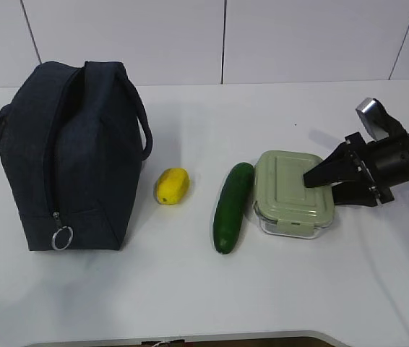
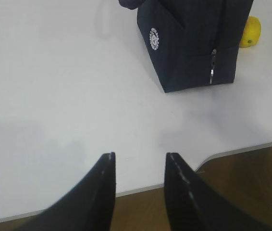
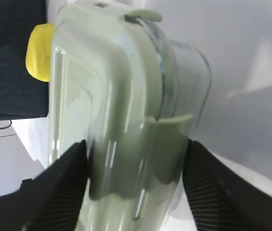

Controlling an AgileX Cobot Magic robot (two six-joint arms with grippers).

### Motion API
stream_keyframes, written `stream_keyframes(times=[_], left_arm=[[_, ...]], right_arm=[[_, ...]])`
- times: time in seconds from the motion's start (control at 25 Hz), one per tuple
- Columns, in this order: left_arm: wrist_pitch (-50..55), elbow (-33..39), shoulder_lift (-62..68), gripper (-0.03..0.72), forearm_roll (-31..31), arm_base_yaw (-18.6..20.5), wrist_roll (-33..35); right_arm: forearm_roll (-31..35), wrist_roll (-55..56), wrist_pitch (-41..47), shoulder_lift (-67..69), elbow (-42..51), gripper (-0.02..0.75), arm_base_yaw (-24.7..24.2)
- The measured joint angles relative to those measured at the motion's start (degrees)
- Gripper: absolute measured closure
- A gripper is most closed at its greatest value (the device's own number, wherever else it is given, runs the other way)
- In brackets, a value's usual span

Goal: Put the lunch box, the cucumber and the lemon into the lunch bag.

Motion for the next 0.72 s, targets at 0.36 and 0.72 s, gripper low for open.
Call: stream_keyframes(times=[0.36,0.72], left_arm=[[0.00,0.00,0.00,0.446,0.00,0.00,0.00],[0.00,0.00,0.00,0.446,0.00,0.00,0.00]], right_arm=[[0.56,0.10,0.10,0.00,0.00,0.321,0.00],[1.11,0.10,0.41,0.00,0.00,0.341,0.00]])
